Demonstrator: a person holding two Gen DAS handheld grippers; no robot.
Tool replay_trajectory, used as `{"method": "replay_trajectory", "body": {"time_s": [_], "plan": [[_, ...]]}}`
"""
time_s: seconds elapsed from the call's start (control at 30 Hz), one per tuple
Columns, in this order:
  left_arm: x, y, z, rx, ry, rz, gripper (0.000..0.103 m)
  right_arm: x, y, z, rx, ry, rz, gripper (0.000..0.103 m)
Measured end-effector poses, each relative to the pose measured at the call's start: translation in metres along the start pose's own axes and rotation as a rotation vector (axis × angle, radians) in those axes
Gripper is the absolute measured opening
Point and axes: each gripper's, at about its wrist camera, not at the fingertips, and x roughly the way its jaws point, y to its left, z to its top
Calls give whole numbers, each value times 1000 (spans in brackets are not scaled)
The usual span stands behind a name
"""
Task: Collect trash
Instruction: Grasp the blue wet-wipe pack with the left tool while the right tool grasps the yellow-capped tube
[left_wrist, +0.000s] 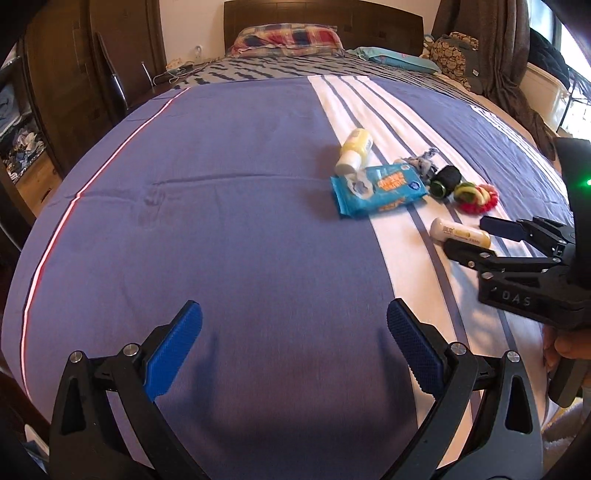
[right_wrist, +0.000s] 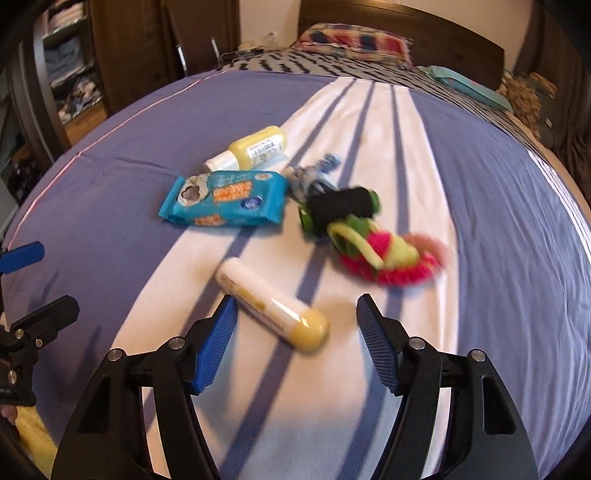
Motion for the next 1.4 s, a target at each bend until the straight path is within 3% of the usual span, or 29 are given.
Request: {"method": "replay_trajectory", "body": {"time_s": [0.03, 0.07, 0.23, 0.5, 0.67, 1.0, 1.17, 1.33, 1.4], "plan": [[4, 0, 3, -2, 4, -8, 95, 1, 0, 2, -2, -1, 8, 56], [8, -2, 6, -4, 7, -14, 95, 1, -2, 2, 1, -1, 16, 40], [23, -14, 20, 3, 16, -50, 95, -2, -16, -1, 29, -15, 29, 23], [50, -43, 51, 66, 1, -73, 95, -22, -43, -24, 78, -38, 35, 22], [81, -52, 67, 97, 40, -58, 95, -31, -58, -38, 115, -50, 62, 22], [109, -69, 98, 129, 41, -114, 94, -28, -66, -39, 124, -52, 94, 22], [108, -77, 98, 146, 40, -128, 77, -29, -67, -41, 125, -55, 88, 22], [93, -78, 83, 137, 48, -148, 46, -35, -63, -45, 131, -56, 75, 22], [86, -78, 75, 138, 42, -148, 41, -37, -63, -48, 138, -55, 71, 22]]}}
